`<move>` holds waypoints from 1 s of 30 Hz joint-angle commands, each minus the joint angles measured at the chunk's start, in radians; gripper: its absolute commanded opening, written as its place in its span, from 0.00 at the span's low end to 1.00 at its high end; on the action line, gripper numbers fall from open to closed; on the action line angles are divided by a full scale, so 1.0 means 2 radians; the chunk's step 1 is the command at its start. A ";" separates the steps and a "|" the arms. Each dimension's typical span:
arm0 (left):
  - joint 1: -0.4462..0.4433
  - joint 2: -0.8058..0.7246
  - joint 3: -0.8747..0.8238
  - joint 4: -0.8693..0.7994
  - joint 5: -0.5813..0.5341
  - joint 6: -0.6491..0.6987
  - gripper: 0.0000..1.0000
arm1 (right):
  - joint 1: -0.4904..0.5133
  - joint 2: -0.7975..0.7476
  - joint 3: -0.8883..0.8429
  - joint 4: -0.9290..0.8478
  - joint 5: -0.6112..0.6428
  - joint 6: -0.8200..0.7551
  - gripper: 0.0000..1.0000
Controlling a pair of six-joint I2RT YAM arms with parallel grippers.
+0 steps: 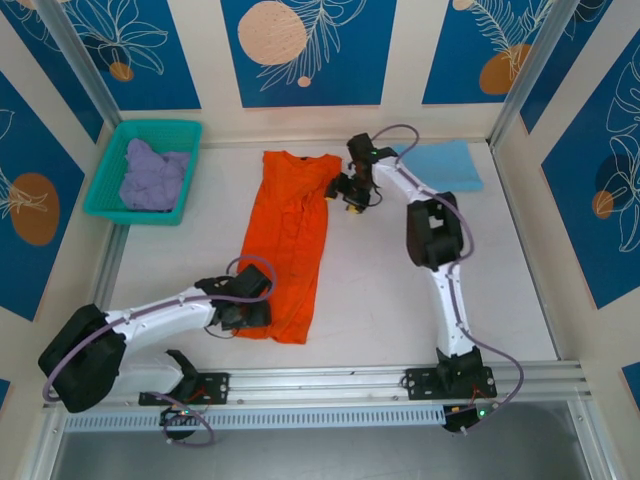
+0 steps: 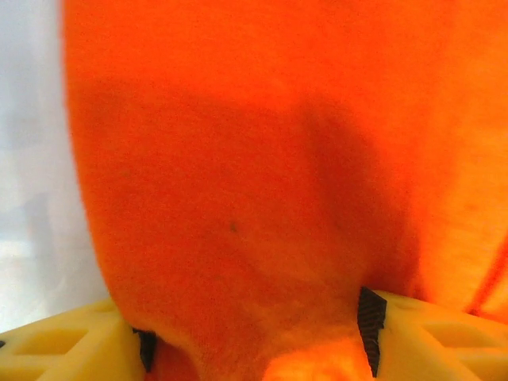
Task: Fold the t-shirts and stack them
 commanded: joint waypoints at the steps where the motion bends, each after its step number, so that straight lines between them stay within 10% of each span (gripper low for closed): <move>1: -0.023 0.012 0.014 0.058 0.133 -0.031 0.67 | 0.002 -0.146 -0.150 0.075 0.015 0.024 0.66; 13: -0.023 -0.077 0.070 -0.113 -0.014 -0.019 0.76 | 0.171 -0.379 -0.621 0.282 -0.041 0.175 0.53; 21: 0.015 0.004 0.213 -0.112 -0.057 0.048 0.78 | 0.288 -0.408 -0.666 0.310 0.018 0.250 0.53; 30: 0.075 0.269 0.439 -0.070 -0.025 0.109 0.71 | 0.351 -0.374 -0.643 0.297 0.027 0.287 0.46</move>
